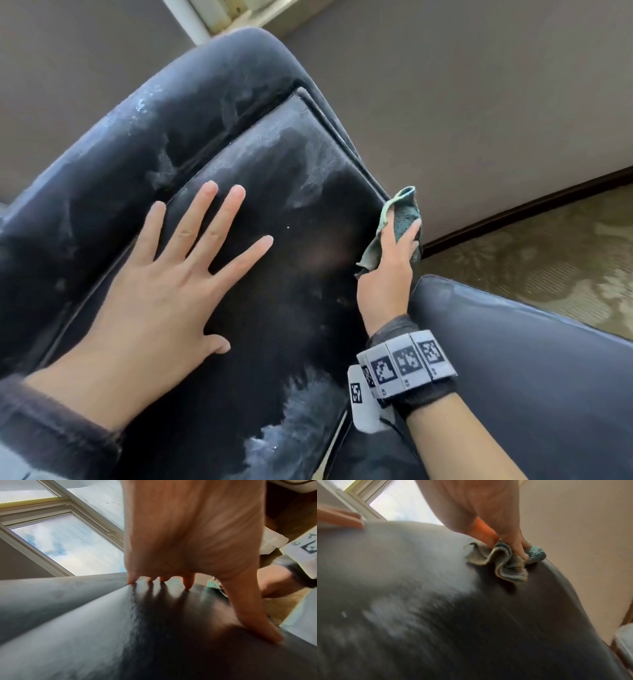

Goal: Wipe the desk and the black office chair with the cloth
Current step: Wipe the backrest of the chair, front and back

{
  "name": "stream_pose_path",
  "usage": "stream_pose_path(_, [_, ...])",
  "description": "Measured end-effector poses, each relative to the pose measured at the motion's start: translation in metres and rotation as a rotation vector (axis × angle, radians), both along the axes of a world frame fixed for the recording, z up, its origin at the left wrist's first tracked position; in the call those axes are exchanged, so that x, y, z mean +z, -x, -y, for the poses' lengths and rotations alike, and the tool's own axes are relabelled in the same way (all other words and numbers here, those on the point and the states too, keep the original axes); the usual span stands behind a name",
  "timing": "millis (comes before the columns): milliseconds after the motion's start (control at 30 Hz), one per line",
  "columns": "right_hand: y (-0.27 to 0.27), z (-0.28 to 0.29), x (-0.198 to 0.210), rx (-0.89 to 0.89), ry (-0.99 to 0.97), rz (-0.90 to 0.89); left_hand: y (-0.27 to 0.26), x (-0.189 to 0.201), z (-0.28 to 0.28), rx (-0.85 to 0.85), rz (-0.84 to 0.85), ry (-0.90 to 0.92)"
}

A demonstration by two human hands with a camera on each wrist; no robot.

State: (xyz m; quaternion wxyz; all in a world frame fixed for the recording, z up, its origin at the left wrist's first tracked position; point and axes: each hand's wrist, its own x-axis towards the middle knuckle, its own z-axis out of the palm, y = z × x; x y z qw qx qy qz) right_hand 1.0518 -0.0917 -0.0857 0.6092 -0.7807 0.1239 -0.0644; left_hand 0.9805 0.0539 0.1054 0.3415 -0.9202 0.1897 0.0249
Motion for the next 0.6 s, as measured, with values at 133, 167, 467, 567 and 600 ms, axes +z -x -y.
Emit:
stream_pose_path(133, [0.003, -0.007, -0.046, -0.074, -0.019, -0.001, -0.003, -0.001, -0.001, -0.012, 0.01, -0.007])
stream_pose_path(167, [0.004, -0.005, -0.056, -0.079, -0.072, -0.066, -0.002, -0.001, -0.001, -0.007, 0.016, -0.004])
stream_pose_path(467, [0.015, 0.009, -0.028, -0.012, -0.09, -0.013, 0.003, -0.004, 0.001, -0.008, 0.057, -0.014])
stream_pose_path(567, [0.017, -0.012, -0.011, 0.073, 0.126, 0.297, 0.003, -0.002, 0.001, -0.017, 0.054, -0.025])
stream_pose_path(600, [0.017, -0.015, -0.009, 0.068, 0.152, 0.316, 0.003, -0.001, 0.0, -0.018, 0.048, -0.034])
